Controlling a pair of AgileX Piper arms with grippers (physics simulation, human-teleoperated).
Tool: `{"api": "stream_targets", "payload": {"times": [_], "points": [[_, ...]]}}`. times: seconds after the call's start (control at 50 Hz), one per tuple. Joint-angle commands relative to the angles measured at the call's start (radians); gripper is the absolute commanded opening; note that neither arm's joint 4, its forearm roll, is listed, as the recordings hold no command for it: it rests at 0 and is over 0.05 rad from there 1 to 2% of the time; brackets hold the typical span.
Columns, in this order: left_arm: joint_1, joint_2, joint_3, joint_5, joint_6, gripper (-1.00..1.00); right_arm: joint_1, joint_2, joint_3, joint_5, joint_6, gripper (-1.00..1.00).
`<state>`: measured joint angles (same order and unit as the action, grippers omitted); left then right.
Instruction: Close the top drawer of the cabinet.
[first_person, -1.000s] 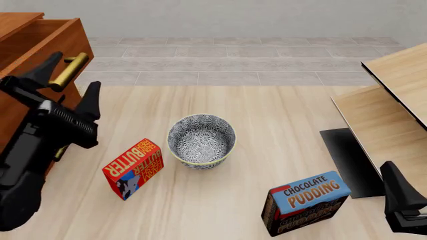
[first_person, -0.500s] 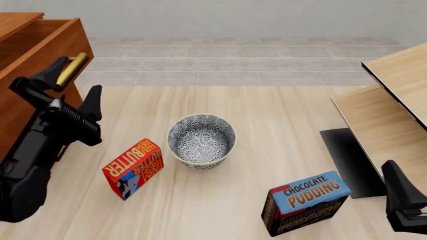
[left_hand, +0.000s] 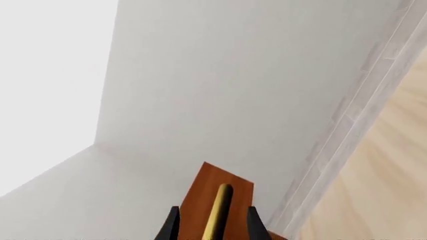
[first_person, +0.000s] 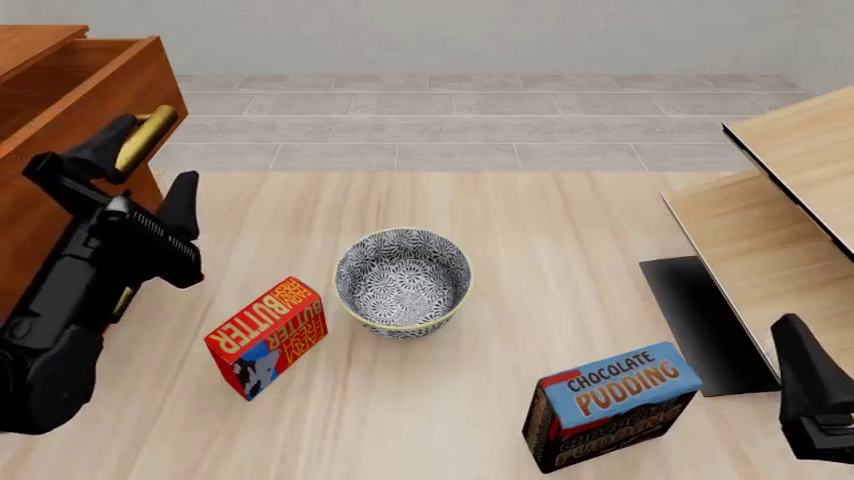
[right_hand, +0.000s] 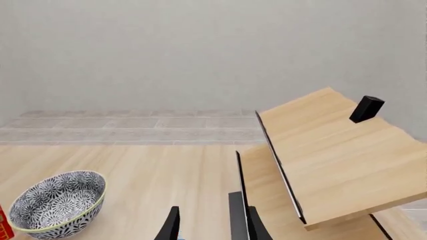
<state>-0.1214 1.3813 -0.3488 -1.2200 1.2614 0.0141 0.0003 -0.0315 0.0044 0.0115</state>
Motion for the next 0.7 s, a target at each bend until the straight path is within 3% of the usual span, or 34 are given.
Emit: {"api": "stream_targets", "payload": {"times": [0.02,0.7], "points": [[0.019,0.017,-0.011,0.000,0.012,1.00,-0.002,0.000,-0.006,0.003,0.000,1.00],[0.056,0.057,-0.039,0.000,0.027,1.00,-0.003,0.000,0.001,-0.001,-0.004,1.00]]}}
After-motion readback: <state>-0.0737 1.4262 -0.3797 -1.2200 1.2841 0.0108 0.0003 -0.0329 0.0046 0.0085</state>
